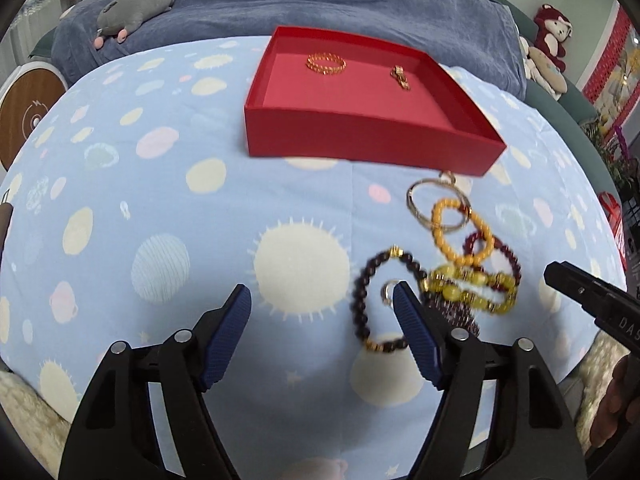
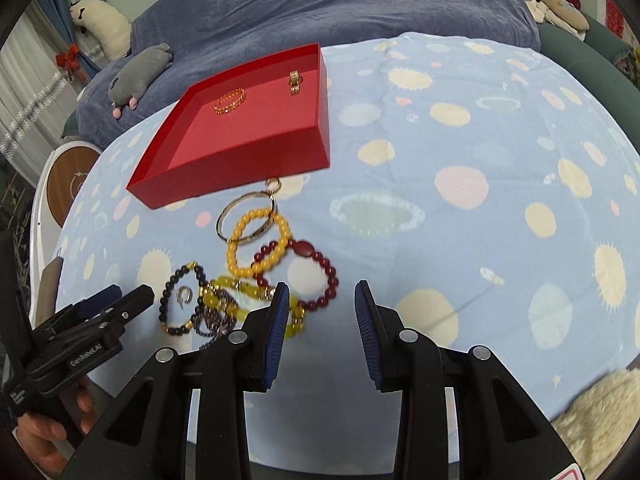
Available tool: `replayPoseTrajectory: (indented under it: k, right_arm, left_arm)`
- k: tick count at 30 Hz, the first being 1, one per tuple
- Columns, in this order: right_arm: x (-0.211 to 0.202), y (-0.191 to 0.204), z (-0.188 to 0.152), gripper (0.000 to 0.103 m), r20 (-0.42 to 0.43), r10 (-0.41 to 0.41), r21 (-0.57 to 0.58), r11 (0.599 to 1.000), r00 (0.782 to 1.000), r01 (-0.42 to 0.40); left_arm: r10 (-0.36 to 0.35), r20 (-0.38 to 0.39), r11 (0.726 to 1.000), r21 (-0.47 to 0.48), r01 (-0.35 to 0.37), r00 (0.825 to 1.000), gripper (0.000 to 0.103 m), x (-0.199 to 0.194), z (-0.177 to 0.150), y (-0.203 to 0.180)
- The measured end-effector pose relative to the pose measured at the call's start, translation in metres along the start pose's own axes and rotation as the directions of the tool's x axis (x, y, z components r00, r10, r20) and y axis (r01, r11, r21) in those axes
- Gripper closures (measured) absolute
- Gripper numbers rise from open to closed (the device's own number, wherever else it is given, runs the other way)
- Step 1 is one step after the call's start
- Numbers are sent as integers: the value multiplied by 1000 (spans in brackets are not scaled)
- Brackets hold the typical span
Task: Organize jewelry
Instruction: 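Lower the left tool onto the black bead bracelet and close on it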
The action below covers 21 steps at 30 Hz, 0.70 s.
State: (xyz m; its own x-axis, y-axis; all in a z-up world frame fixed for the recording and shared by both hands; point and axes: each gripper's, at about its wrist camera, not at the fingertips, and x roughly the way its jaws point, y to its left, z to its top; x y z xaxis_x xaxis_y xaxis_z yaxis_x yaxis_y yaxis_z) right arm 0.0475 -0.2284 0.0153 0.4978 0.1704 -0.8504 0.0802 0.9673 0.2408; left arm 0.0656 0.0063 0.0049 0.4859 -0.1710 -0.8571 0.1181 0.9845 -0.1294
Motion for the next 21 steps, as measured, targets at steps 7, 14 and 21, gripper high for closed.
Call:
replayPoseTrajectory:
  k: [7,14,21]
  right_arm:
    - [1,4,-10,69,-12,7,4,1000,1000,-7]
    - [5,5,-10,69,-19,10,3,1000,1000,-10]
    - [8,8,-10,69,-26,14,-2,1000,1000,-14]
  left_arm:
    - [0,-15,1000,28,1,1000,50,10,-12,-6]
    - [-1,2,999,32,1,1000,67,14,-6,-11]
    - [-35,-1,999,27,35,999,95,15,-3,-15]
